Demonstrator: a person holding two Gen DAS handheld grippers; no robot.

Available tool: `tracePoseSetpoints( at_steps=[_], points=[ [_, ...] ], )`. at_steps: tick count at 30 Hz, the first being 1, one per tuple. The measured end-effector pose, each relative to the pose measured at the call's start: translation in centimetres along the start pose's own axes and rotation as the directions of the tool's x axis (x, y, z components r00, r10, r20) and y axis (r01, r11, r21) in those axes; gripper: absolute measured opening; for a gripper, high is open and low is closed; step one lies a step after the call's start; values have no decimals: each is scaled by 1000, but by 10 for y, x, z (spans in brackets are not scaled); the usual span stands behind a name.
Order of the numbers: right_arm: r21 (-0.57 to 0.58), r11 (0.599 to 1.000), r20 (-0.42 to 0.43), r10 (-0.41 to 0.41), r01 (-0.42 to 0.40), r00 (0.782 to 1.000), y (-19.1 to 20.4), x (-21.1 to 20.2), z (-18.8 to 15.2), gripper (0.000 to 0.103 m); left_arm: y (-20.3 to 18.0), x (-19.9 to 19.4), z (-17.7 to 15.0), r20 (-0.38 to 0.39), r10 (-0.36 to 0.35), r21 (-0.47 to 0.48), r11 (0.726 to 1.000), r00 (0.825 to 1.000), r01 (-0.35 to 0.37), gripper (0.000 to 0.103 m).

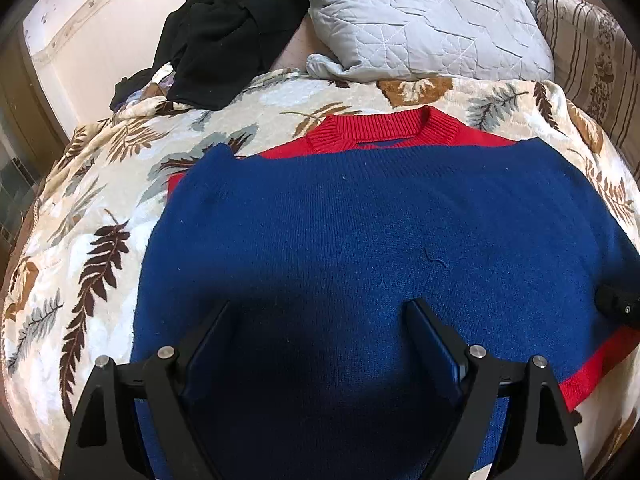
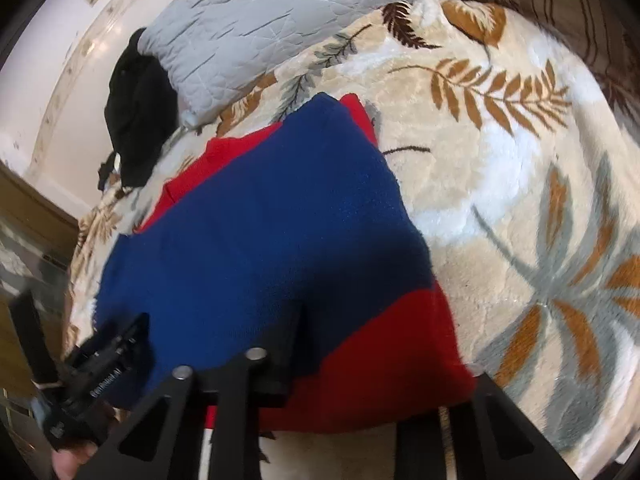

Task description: Fold small clothes

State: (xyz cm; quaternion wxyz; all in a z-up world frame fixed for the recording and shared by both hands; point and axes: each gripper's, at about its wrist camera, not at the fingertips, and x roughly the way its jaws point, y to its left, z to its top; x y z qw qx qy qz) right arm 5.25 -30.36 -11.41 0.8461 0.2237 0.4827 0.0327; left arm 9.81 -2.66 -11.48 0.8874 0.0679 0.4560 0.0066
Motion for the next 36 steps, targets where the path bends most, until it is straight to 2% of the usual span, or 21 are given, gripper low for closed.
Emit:
tracePoseSetpoints(
  at_steps=[2, 7, 10, 12, 14, 17, 18, 19, 20, 21, 23, 24, 26, 27, 29, 30, 31, 32, 34, 35, 36],
  points=[
    [-12, 1000, 0, -6, 6, 1000, 0, 0, 0, 19, -1, -6, 2, 7, 11, 0, 1000, 1000, -11, 87],
    [-7, 1000, -1, 2, -2, 1000, -2, 0, 0, 18, -10, -25, 5, 90, -8, 25, 1000, 996, 5, 87],
    [13, 999, -10, 31, -31, 999, -6, -1, 0, 20, -19, 1, -3, 5, 14, 76, 997, 1000, -14, 89],
    [49, 996, -35, 80, -79, 996, -16, -5, -1, 26, -16, 2, -7, 35, 10, 51, 999, 999, -11, 90],
    [74, 991, -55, 118, -114, 991, -28, -13, -2, 29, -15, 2, -6, 29, 3, 51, 999, 1000, -5, 90],
    [105, 987, -26, 128, -125, 991, -50, -39, 7, 39, -14, 3, -7, 39, -11, 54, 999, 999, 9, 92],
    [100, 986, -10, 133, -132, 991, -52, -44, 13, 55, -13, 4, -9, 45, -14, 48, 999, 999, 11, 92],
    [83, 987, 16, 140, -141, 990, -52, -49, 25, 78, -13, 4, -10, 51, -15, 43, 999, 999, 13, 93],
    [68, 986, 29, 147, -149, 989, -51, -49, 35, 84, -12, 5, -10, 54, -15, 43, 999, 998, 12, 93],
    [51, 983, 25, 173, -174, 985, -47, -44, 50, 85, -13, 5, -10, 56, -15, 44, 999, 998, 12, 93],
    [24, 974, -25, 227, -226, 974, -37, -21, 81, 85, -11, 6, -8, 54, -20, 42, 999, 998, 18, 93],
    [-14, 973, -85, 230, -232, 969, -29, 1, 101, 85, -11, 7, -8, 50, -21, 39, 999, 999, 19, 93],
    [-46, 984, -141, 166, -174, 976, -23, 35, 123, 85, -12, 7, -8, 50, -18, 37, 999, 999, 17, 93],
    [-53, 986, -204, 142, -156, 969, -21, 58, 132, 80, -12, 7, -8, 51, -17, 37, 999, 999, 15, 93],
    [-68, 989, -213, 117, -134, 970, -12, 68, 139, 30, -12, 7, -9, 51, -18, 37, 999, 999, 17, 93],
    [-125, 984, -189, 102, -127, 977, 1, 59, 138, 22, -11, 7, -9, 51, -22, 36, 999, 998, 20, 93],
    [-205, 975, -138, 58, -86, 989, 14, 46, 136, 21, -10, 8, -9, 52, -29, 33, 999, 998, 27, 94],
    [-230, 973, -100, 10, -33, 995, 17, 41, 134, 21, -10, 8, -9, 54, -30, 34, 999, 998, 28, 95],
    [-140, 988, -117, -85, 68, 990, -6, 56, 135, 16, -10, 10, -8, 48, -27, 34, 999, 998, 25, 96],
    [-91, 995, -115, -51, 40, 992, -15, 58, 133, 16, -10, 8, -6, 41, -28, 37, 999, 999, 27, 96],
    [-83, 996, -83, -29, 22, 996, -15, 51, 131, 22, -7, 4, -4, 29, -38, 38, 999, 999, 37, 95]
  ],
)
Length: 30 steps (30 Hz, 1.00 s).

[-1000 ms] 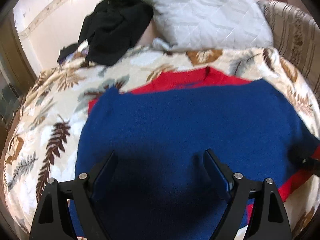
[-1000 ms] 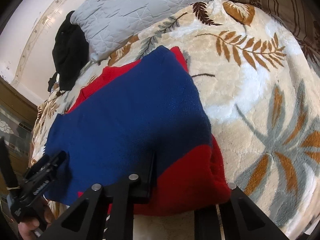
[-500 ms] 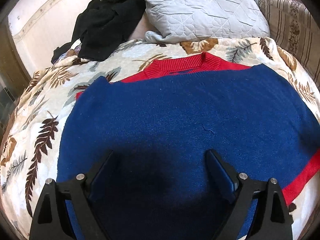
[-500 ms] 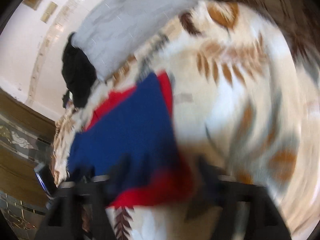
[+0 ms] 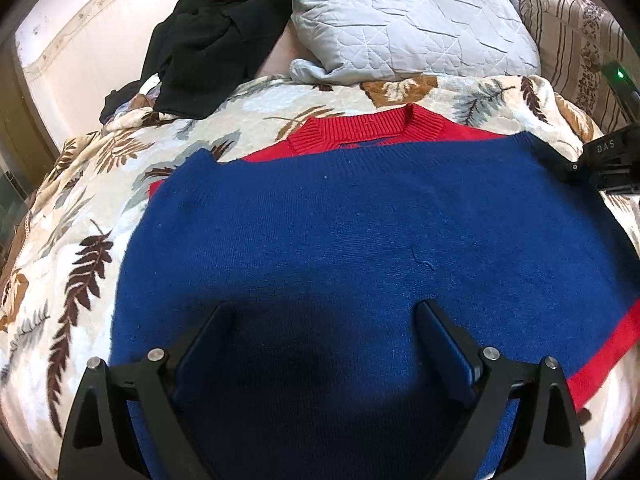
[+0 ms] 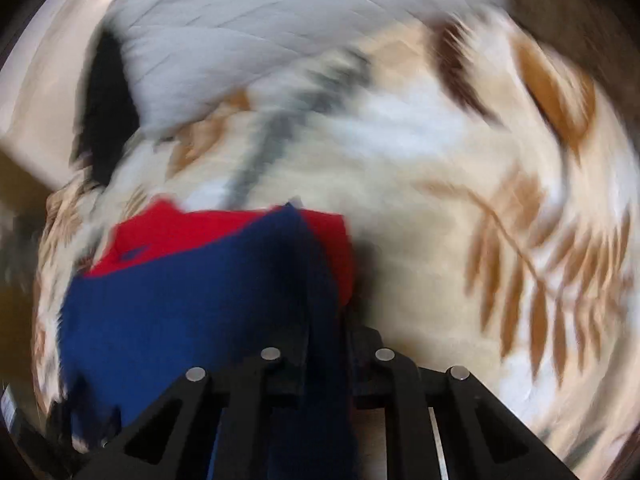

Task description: Fold small clothes

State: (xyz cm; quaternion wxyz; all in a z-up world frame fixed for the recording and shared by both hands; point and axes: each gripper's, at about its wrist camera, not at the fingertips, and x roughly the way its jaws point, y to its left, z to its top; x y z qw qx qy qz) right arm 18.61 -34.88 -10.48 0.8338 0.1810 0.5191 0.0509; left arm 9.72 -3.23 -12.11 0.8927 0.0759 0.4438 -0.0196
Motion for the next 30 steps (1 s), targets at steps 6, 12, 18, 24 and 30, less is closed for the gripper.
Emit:
tracePoseSetpoints(
  at_steps=[6, 12, 18, 24, 30],
  points=[
    [-20, 999, 81, 36, -35, 996, 3, -51, -39, 80, 92, -52, 5, 136, 44, -175, 984, 990, -19, 94],
    [-7, 981, 118, 192, -192, 974, 28, -79, -87, 80, 160, 13, -22, -113, -116, -339, 938, 987, 72, 45],
    [-39, 981, 91, 191, -188, 977, 37, -89, -117, 80, 155, -23, 3, -1, -189, -311, 933, 982, 180, 44],
    [-48, 971, 112, 239, -235, 965, 45, -95, -106, 80, 162, 12, 48, 27, -129, -278, 952, 991, 131, 89],
    [-44, 979, 17, 198, -198, 980, 53, -54, -112, 80, 175, 70, 68, -111, -210, -395, 906, 971, 151, 18]
  ],
)
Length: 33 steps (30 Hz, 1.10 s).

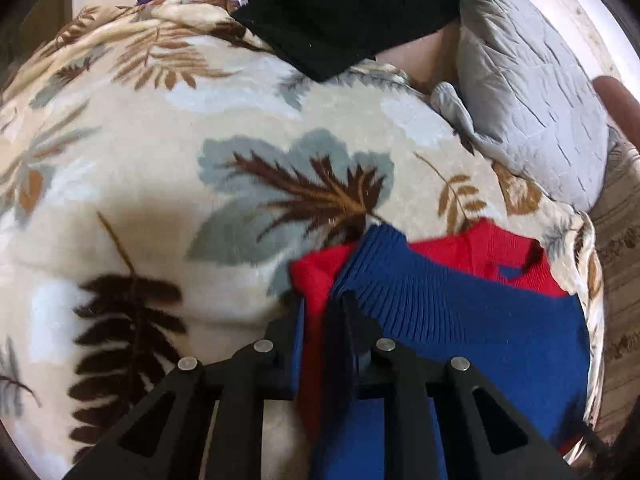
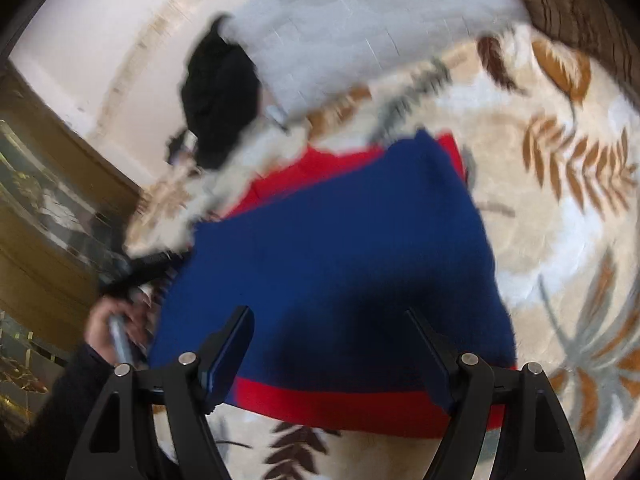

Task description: Fold small clothes

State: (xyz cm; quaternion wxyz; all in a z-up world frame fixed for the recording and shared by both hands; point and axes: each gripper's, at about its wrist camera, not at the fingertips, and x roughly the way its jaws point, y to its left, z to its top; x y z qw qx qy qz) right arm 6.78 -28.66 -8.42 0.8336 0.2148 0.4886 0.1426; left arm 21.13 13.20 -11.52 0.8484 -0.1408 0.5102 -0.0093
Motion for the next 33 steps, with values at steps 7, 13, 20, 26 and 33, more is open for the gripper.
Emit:
tracePoseSetpoints(
  at_steps=[7, 13, 20, 26, 33],
  points=[
    [106, 992, 43, 61, -66, 997, -11, -23, -35, 79, -36, -68, -48, 208, 71, 166, 980, 975, -107, 63],
    [288, 947, 52, 130, -140, 990, -33, -24, -85, 80, -48, -118, -101, 302, 24, 149, 986, 953, -72, 78],
    [446, 880, 167, 96, -162, 981, -56, -23, -60, 80, -82, -103, -136, 259, 34, 157, 985, 965, -76, 78],
    [481, 857, 221, 86, -185, 971, -65, -20, -55, 80, -110, -97, -138, 250, 79, 188, 974, 965, -128, 78],
    [458, 877, 228, 40, -143, 973, -64, -24, -47, 80, -126, -87, -135, 223, 124, 193, 967, 967, -169, 78]
  ],
)
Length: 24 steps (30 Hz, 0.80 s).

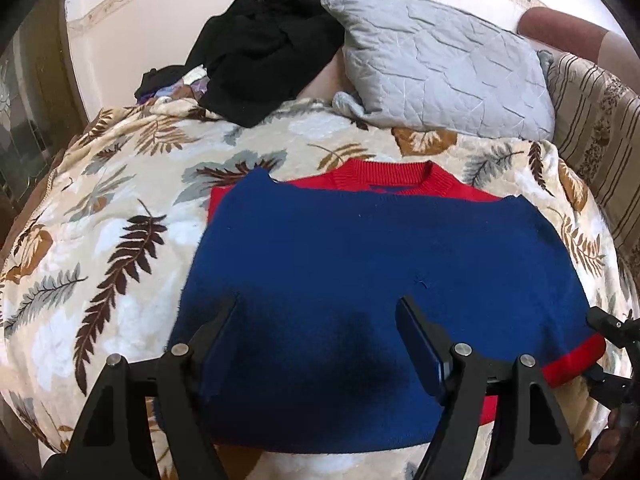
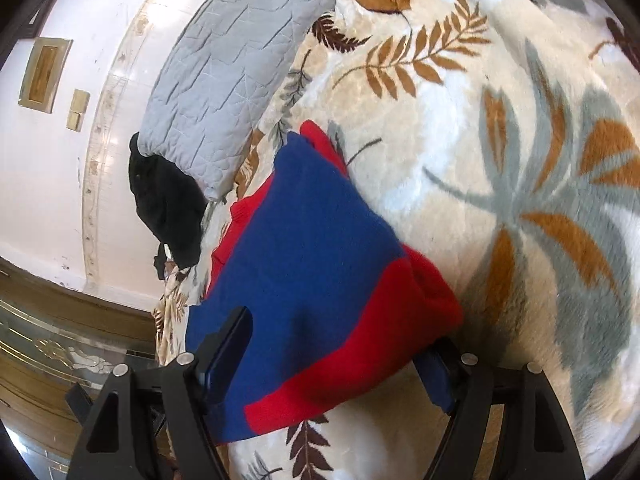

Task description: Fold small clothes

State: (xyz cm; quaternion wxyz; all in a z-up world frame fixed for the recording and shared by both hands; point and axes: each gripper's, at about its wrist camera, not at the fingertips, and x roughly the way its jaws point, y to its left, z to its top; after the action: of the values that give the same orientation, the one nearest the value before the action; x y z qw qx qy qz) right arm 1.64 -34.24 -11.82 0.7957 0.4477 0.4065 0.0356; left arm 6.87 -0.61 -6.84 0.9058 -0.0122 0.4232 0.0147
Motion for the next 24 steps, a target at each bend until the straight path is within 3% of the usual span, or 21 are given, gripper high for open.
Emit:
tracePoseSetpoints(
  at_steps=[9, 11, 13, 18, 21, 24],
  points=[
    [-65, 997, 14, -45, 46, 999, 3, 4, 9, 80, -9, 21, 2, -42, 23, 18, 1000, 999, -22, 78],
    [-90, 994, 15, -60, 61, 998, 6, 5, 8, 76, -10, 25, 2, -52, 22, 23, 1000, 998, -21, 78],
    [-108, 991, 17, -80, 81, 997, 8, 4, 8, 62, -10, 25, 2, -49, 19, 23, 1000, 999, -18, 78],
    [-111, 988, 8, -110, 111, 994, 4, 8, 7, 63, -9, 29, 3, -41, 8, 21, 1000, 999, -8, 81],
    [-116, 987, 9, -115, 115, 993, 8, 9, 6, 69, -11, 53, -4, -103, 26, 45, 999, 994, -22, 84],
    [-107, 986, 4, -128, 127, 992, 12, 8, 6, 69, -16, 45, -4, -76, 46, 80, 996, 996, -40, 86]
  ],
)
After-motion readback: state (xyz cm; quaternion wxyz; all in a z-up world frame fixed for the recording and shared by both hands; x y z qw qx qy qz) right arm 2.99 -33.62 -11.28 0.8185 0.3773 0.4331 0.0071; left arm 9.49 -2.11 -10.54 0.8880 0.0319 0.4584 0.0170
